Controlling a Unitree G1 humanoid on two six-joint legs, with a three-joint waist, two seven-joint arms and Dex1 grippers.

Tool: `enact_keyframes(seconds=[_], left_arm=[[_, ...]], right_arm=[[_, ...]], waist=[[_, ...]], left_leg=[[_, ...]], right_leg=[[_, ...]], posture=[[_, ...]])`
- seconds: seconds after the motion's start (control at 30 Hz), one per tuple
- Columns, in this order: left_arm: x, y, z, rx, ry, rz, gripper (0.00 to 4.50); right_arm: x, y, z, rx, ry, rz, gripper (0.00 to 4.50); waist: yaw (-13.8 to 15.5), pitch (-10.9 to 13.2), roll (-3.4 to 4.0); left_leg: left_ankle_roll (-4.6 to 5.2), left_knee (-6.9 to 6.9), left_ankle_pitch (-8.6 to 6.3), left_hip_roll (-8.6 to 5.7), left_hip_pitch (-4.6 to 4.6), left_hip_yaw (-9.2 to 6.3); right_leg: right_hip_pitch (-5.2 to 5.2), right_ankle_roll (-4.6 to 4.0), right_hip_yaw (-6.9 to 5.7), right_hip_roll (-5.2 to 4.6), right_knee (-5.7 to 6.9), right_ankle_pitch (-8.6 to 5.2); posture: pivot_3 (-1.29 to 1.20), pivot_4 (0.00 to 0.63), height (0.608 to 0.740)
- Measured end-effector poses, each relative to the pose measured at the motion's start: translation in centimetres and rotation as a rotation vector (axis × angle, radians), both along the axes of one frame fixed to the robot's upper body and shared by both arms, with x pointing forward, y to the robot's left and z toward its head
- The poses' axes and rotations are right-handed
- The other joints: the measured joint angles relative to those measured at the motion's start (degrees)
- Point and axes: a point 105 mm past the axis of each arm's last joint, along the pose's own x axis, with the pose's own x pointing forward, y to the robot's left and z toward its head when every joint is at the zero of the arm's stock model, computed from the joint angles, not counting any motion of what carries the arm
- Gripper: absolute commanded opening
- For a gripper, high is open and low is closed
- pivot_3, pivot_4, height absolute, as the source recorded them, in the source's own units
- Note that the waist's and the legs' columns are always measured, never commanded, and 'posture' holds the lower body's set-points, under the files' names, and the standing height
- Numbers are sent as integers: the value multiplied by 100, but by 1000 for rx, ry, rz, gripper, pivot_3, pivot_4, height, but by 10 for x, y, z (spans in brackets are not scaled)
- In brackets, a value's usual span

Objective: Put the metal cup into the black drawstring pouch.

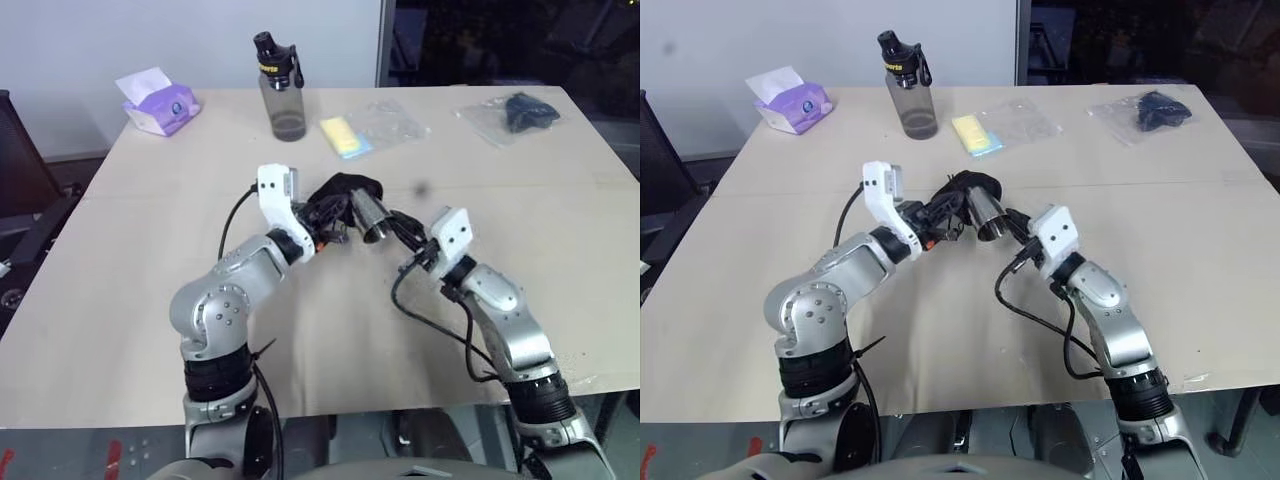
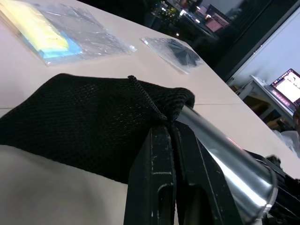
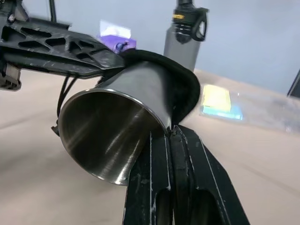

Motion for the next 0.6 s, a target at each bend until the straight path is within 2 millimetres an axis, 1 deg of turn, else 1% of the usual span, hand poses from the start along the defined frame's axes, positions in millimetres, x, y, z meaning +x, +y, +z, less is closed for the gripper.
enact_keyframes(seconds=[0.13,0.27,0.33,0.43,0.53,0.6], left_arm=[[-4,-1,-1,17,-12,-18,0],[-9,-4,-8,31,-3,-45,0],[-14,-10,-9,6,-2,-70,0],[-19,-14,-9,12,-10,-90,0],[-23,-17,-17,21,12,-102,0],[-25,-19,-19,12,21,-113,0]], right_arm=[[5,3,-4,-97,-56,-19,43],[11,5,-1,-81,-57,-38,43],[13,12,-6,-29,13,-43,43],[17,16,-12,-17,63,-58,43],[22,20,-10,8,96,-86,43],[29,24,-10,65,163,-132,43]], waist=[[0,0,0],[0,0,0],[-1,0,0],[0,1,0],[0,1,1],[-1,1,1]], left_leg=[[0,0,0,-1,0,2],[0,0,0,0,1,0],[0,-2,0,1,0,-1],[0,-2,0,-1,0,1],[0,-2,0,-1,1,0],[0,-2,0,1,1,-3]], right_leg=[[0,-8,2,0,-1,-4],[0,-8,2,0,0,-4],[0,-8,2,0,0,-4],[0,-10,3,-2,0,-5],[0,-12,3,-1,0,-6],[-1,-13,1,0,2,-6]], posture=[[0,150,740],[0,150,740],[0,150,740],[0,150,740],[0,150,740],[0,150,740]])
